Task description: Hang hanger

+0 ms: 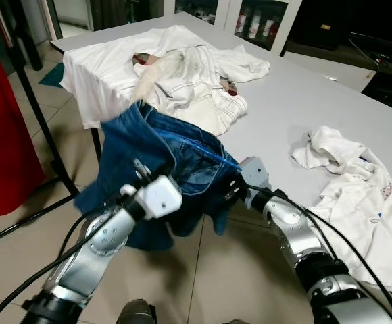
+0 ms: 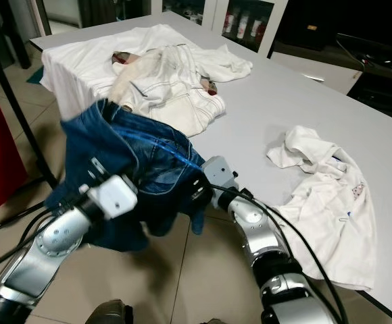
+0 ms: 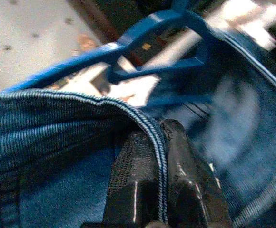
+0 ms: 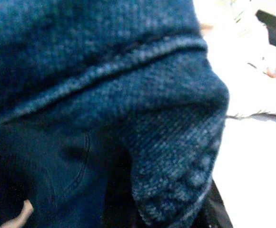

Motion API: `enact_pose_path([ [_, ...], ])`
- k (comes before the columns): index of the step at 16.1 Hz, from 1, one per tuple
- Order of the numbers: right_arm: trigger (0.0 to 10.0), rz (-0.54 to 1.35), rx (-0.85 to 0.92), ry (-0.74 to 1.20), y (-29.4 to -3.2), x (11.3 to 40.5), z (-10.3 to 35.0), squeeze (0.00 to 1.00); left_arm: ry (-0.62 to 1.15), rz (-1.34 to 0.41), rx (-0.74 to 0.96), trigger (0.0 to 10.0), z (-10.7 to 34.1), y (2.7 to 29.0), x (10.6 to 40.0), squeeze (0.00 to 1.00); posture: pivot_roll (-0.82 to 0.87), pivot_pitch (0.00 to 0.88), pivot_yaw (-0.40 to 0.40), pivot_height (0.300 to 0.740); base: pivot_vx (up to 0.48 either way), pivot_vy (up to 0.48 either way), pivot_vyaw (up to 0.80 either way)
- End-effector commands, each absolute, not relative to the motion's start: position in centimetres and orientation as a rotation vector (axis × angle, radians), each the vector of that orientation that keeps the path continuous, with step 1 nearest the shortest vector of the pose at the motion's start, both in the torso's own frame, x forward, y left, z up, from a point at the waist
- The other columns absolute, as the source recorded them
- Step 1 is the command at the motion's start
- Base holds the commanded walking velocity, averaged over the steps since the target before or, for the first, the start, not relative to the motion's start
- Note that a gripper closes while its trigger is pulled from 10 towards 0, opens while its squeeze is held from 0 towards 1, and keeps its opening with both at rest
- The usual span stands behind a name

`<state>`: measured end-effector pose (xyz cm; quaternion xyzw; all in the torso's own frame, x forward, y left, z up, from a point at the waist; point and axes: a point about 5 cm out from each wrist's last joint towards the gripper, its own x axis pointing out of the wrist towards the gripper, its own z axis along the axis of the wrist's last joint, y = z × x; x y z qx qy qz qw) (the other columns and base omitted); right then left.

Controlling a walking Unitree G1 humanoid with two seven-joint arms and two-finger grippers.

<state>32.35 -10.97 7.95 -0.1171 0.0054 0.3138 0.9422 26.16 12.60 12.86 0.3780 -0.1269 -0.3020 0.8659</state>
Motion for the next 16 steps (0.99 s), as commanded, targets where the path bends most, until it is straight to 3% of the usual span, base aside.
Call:
enact_pose_path([
  [1, 0.0, 0.644, -0.287, -0.048, -10.7, 33.3, 9.7, 0.0, -0.216, -0.736, 0.846, 0.0, 11.3, 12.0, 25.4, 0.0, 0.21, 0.019, -0.105, 0.71, 0.0, 0.0, 0.0],
  [9, 0.0, 0.737, -0.554, -0.119, -11.0, 32.8, 10.3, 0.0, -0.11, -0.994, 1.093, 0.0, 8.9, 13.4, 23.9, 0.0, 0.21, 0.013, -0.104, 0.71, 0.0, 0.0, 0.0],
  [16, 0.0, 0.723, -0.771, 0.003, -14.7, 32.2, 8.0, 0.0, -0.103, -1.03, 1.144, 0.0, 8.7, 14.7, 23.4, 0.0, 0.2, 0.014, -0.104, 0.71, 0.0, 0.0, 0.0],
])
